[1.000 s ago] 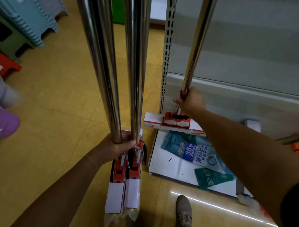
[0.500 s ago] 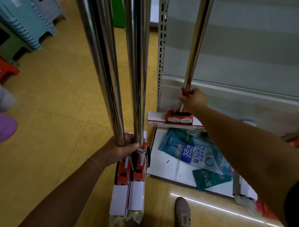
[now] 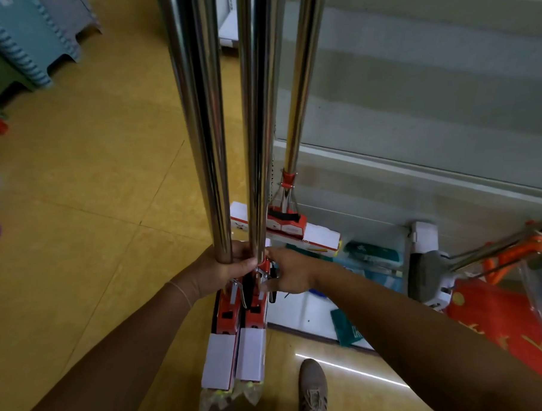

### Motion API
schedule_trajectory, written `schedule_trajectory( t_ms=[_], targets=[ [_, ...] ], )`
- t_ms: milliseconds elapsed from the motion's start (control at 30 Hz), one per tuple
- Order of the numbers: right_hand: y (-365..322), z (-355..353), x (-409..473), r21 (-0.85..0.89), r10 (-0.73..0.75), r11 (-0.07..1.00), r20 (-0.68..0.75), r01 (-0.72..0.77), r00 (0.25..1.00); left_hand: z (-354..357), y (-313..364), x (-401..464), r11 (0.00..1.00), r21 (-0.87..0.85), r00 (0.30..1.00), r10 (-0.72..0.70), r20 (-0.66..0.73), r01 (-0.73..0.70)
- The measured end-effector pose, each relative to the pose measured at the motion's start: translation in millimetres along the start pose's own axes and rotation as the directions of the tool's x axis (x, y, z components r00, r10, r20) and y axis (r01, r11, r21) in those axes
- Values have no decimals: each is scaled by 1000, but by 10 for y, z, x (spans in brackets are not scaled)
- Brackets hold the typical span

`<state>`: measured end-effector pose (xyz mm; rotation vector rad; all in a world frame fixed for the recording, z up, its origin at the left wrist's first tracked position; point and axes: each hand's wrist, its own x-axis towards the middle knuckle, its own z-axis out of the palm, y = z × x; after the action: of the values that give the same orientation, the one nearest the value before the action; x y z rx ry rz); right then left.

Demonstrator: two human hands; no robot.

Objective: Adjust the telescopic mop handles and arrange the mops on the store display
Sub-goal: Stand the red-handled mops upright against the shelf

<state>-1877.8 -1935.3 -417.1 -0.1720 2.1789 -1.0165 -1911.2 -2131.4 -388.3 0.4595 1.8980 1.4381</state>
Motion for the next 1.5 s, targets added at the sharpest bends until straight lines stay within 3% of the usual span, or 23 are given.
schedule_trajectory(
  t_ms=[200, 367, 567, 833, 1033, 1233, 1500],
  targets=[
    [95, -1, -60, -98, -34, 995, -26, 32, 999, 26, 5, 3, 1000, -10, 1000, 17, -14, -17],
    [150, -24, -145, -124, -30, 992, -53, 23, 998, -119, -97, -10, 1000, -15, 991, -29, -130, 28],
    [294, 25, -206, -118, 39, 991, -225, -67, 974, -259, -123, -96, 998, 56, 976, -24, -214, 37],
    [304, 23, -137, -20, 208, 966, -539, -259, 816, -388, -108, -281, 997, 63, 979, -25, -200, 38],
    [270, -99, 72, 33, 252, 953, -641, -302, 725, -448, -136, -365, 992, 110, 980, -35, -198, 58],
    [203, -283, 348, 142, 322, 941, -653, -307, 685, -433, -119, -412, 994, 101, 981, -26, -190, 46],
    [218, -432, 612, 229, 350, 937, -638, -265, 686, -387, -128, -378, 994, 91, 989, -52, -142, 65]
  ],
)
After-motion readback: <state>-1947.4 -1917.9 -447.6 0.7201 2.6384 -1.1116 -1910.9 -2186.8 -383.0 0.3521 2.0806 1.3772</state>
